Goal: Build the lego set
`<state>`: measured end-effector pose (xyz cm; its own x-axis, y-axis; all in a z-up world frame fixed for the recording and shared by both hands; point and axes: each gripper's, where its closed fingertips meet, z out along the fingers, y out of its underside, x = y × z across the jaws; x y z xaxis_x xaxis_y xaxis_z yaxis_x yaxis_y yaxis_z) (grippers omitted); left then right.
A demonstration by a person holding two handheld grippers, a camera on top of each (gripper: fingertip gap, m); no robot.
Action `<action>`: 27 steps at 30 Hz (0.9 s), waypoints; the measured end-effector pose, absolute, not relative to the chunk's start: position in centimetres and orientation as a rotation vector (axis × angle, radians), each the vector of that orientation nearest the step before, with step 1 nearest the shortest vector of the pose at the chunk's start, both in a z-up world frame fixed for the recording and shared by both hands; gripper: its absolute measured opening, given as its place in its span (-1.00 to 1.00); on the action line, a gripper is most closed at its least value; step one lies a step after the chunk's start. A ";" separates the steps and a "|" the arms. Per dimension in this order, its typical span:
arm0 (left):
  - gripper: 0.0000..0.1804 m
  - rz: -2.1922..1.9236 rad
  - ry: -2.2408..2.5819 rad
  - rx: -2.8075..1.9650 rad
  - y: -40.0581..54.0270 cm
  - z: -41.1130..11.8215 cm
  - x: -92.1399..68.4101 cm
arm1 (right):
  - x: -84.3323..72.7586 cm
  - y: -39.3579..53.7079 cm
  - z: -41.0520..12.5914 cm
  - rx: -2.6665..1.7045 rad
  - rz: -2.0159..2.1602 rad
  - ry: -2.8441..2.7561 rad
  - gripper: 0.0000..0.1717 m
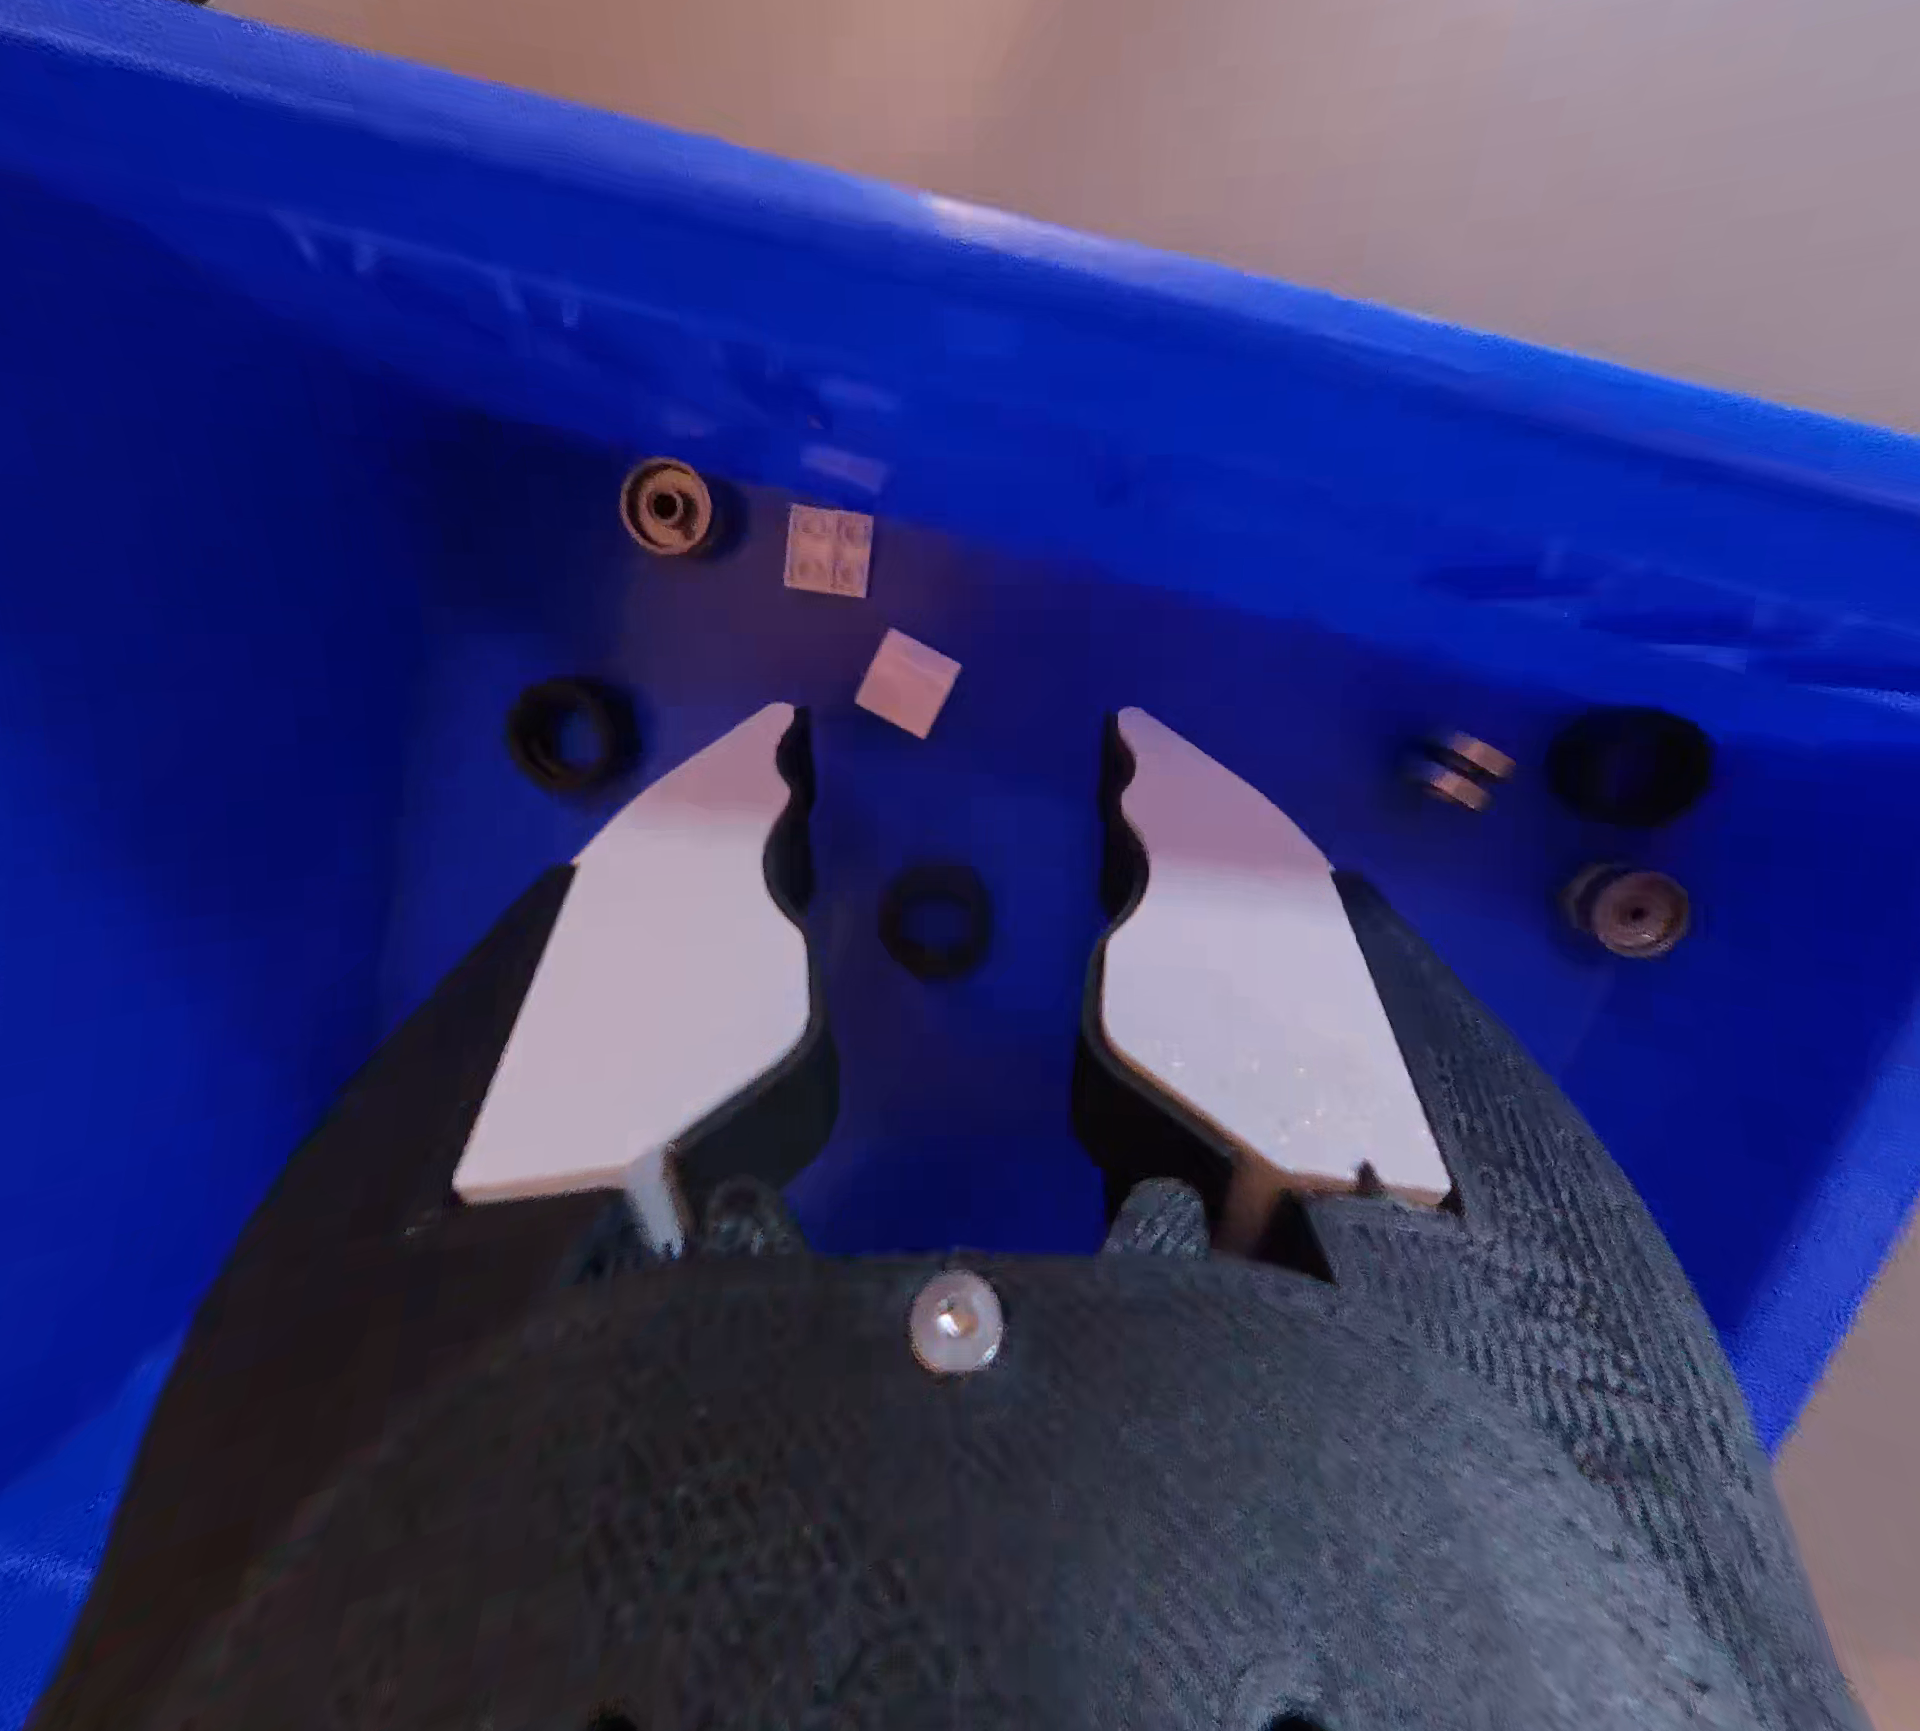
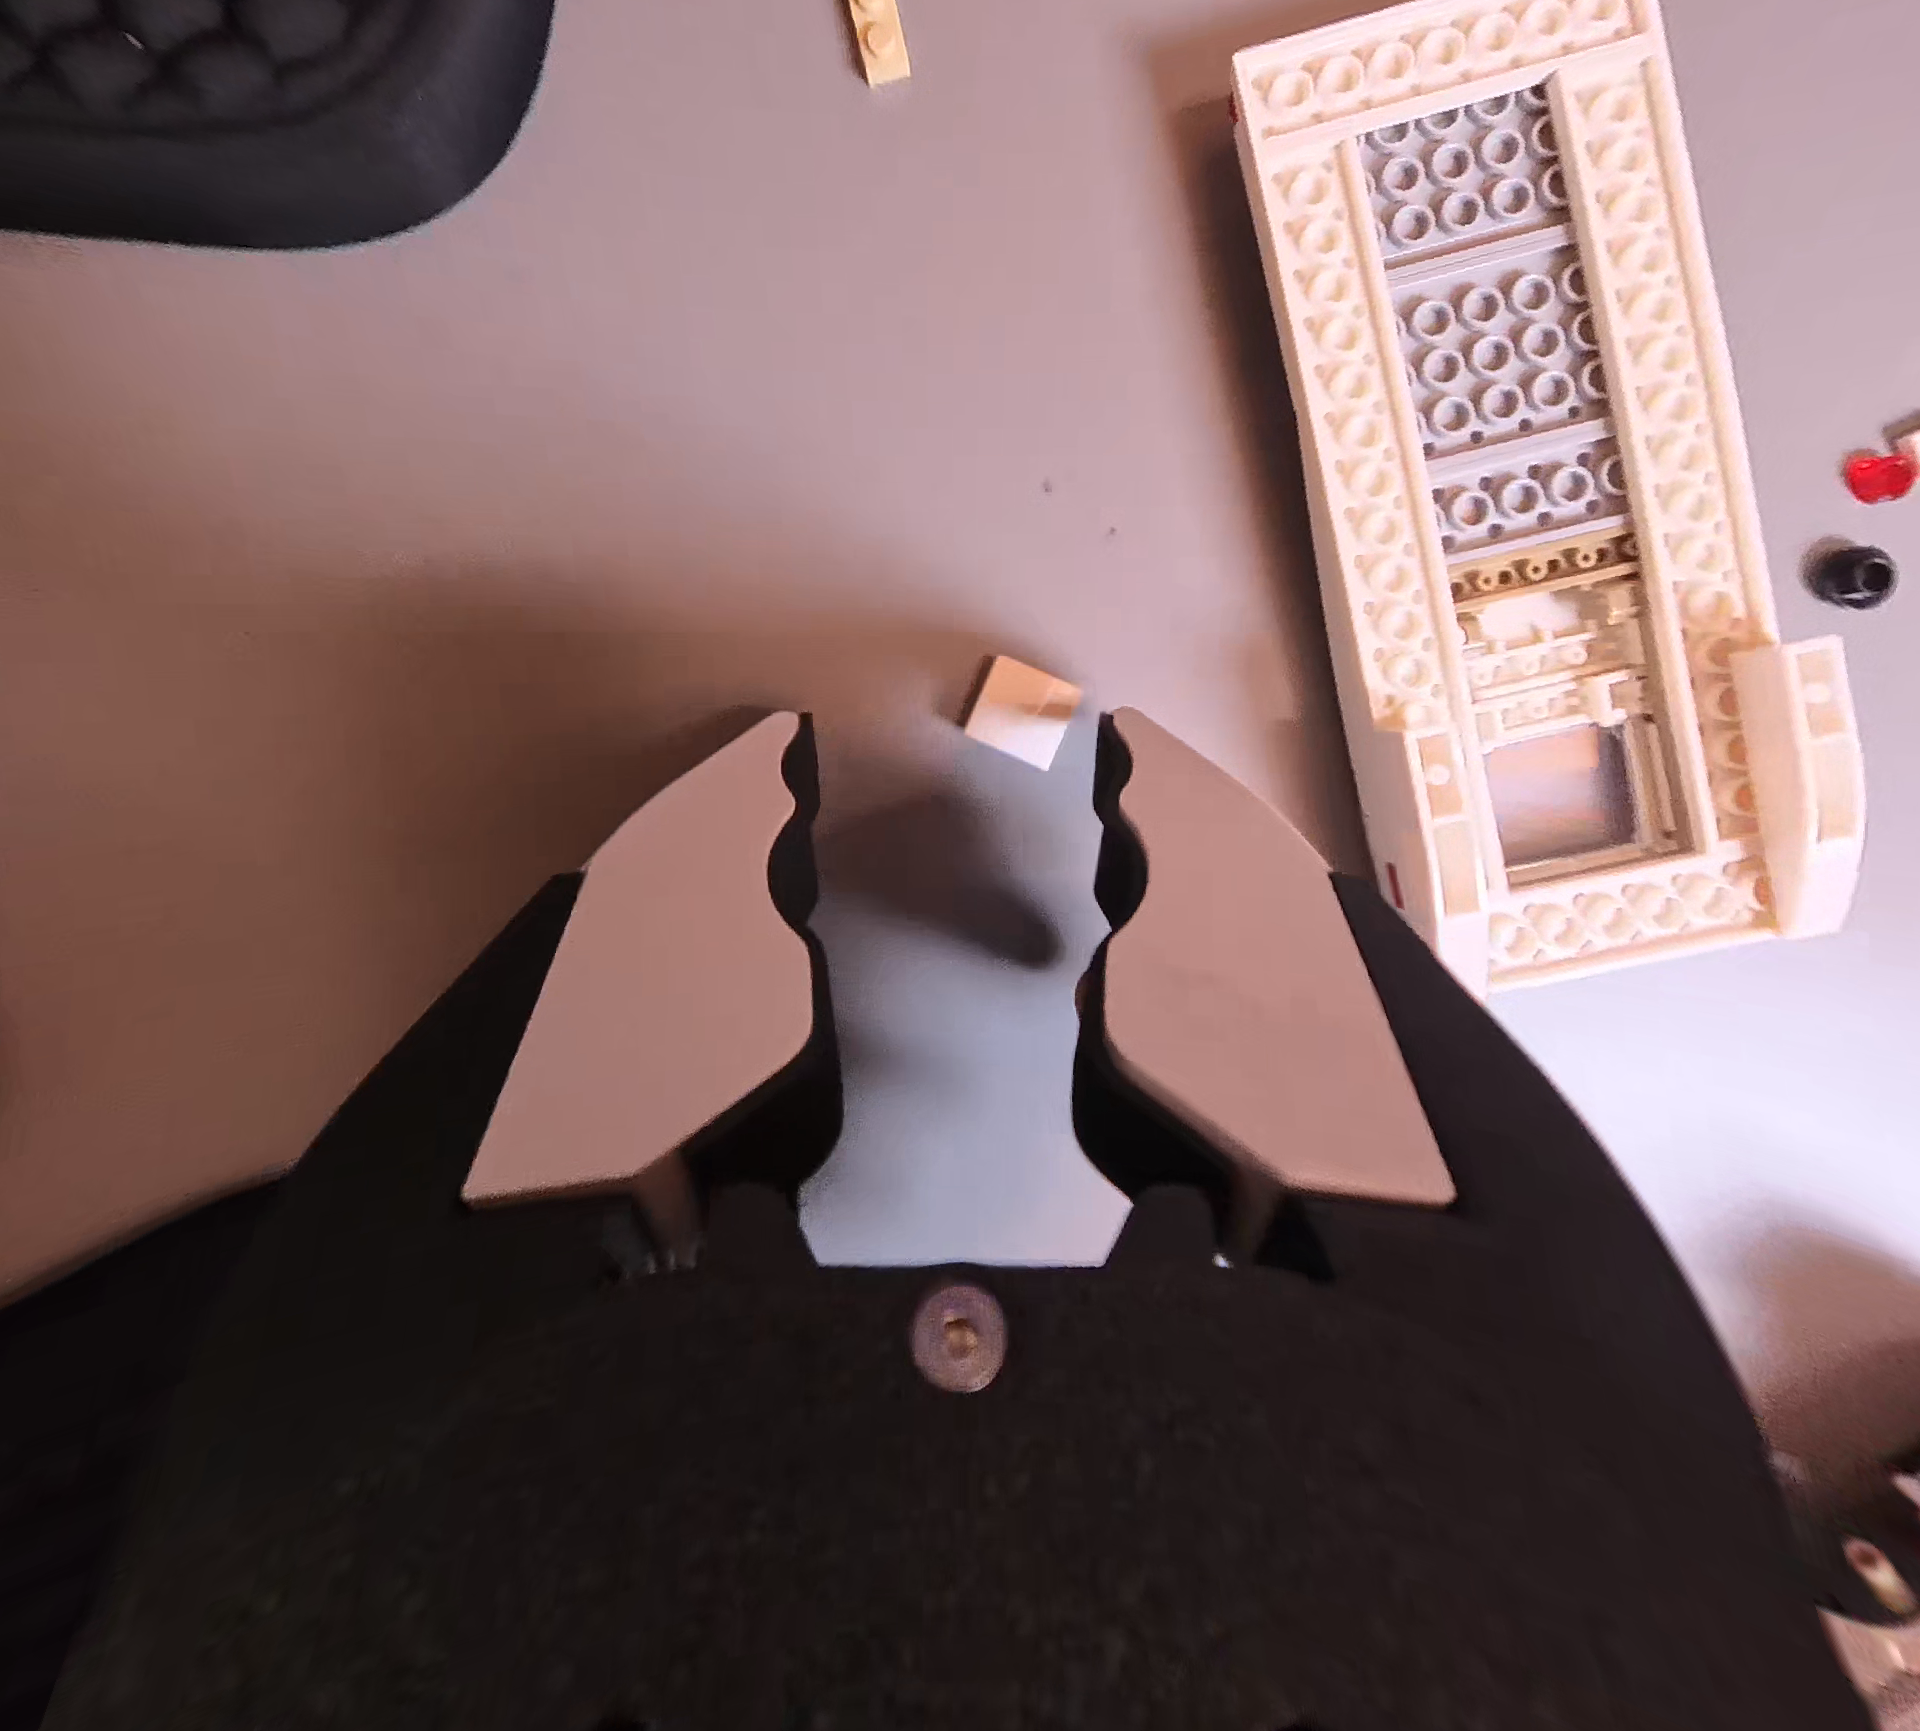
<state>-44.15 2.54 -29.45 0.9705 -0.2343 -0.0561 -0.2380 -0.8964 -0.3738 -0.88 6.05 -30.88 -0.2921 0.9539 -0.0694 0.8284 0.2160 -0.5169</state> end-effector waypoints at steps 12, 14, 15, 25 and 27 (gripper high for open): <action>-0.81 -0.045 0.477 -2.687 2.5 -28.1 -41.7 | 0.8 6.6 -27.1 -1.633 0.900 -1.939 -0.44; -0.81 -0.003 0.543 -2.526 2.7 -24.0 -38.3 | 0.2 6.1 -25.6 -1.536 0.947 -1.872 -0.43; -0.81 0.000 0.593 -2.449 2.5 -22.1 -35.8 | -0.1 5.9 -25.0 -1.493 0.958 -1.846 -0.43; -0.82 -0.267 1.044 -2.143 2.0 -24.0 -9.9 | -2.8 2.9 -23.5 -1.373 1.053 -1.829 -0.47; -0.82 -0.322 1.102 -2.198 2.8 -27.6 -7.1 | -2.2 3.7 -23.6 -1.395 1.029 -1.810 -0.47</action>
<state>-7.05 2.76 -27.64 0.6168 -0.7843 -0.0670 -0.6247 -0.4360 -0.6478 -2.22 3.67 -23.57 -0.2457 0.9692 0.0163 0.4817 0.1367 -0.8656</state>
